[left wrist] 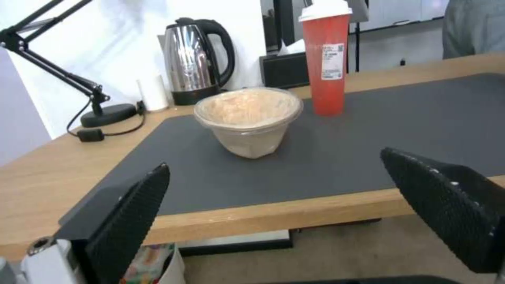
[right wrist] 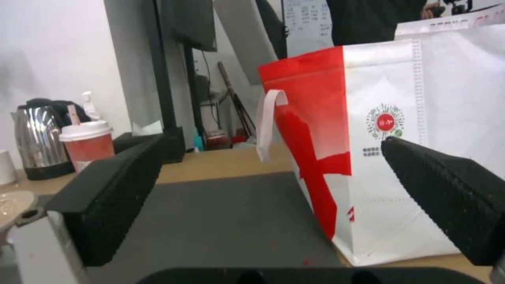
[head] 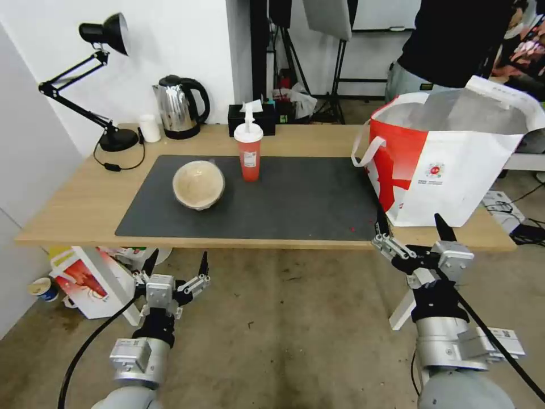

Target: Pick up the trash from the table and place it into the takeout bag.

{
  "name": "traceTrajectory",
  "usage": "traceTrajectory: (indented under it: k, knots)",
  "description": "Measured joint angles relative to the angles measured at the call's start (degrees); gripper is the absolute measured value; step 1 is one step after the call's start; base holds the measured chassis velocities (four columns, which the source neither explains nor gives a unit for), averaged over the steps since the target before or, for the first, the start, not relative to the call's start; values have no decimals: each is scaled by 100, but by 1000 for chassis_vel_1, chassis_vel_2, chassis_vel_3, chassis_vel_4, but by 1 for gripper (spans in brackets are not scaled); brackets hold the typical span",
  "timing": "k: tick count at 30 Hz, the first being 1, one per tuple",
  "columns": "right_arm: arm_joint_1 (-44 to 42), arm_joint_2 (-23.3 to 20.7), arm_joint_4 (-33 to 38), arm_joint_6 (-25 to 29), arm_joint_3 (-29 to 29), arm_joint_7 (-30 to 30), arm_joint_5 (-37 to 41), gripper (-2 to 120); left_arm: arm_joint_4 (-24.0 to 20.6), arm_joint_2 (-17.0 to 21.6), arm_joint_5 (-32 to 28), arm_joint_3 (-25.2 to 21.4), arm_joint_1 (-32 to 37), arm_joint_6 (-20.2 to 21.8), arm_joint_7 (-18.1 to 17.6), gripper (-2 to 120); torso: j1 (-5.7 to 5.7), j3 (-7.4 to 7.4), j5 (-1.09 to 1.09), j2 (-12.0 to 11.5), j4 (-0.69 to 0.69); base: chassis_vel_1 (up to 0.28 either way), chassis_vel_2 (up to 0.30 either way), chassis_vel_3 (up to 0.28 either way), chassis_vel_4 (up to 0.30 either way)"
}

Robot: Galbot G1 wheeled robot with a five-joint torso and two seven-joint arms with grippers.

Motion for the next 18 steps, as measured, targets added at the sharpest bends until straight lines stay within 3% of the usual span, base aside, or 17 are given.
traceTrajectory:
  k: [18]
  knots:
    - [-265,339,-392,446,-415,77,-884,100,0,0,0,0,0,0,0,100,0,0,-2,1,0,0,0,0,0]
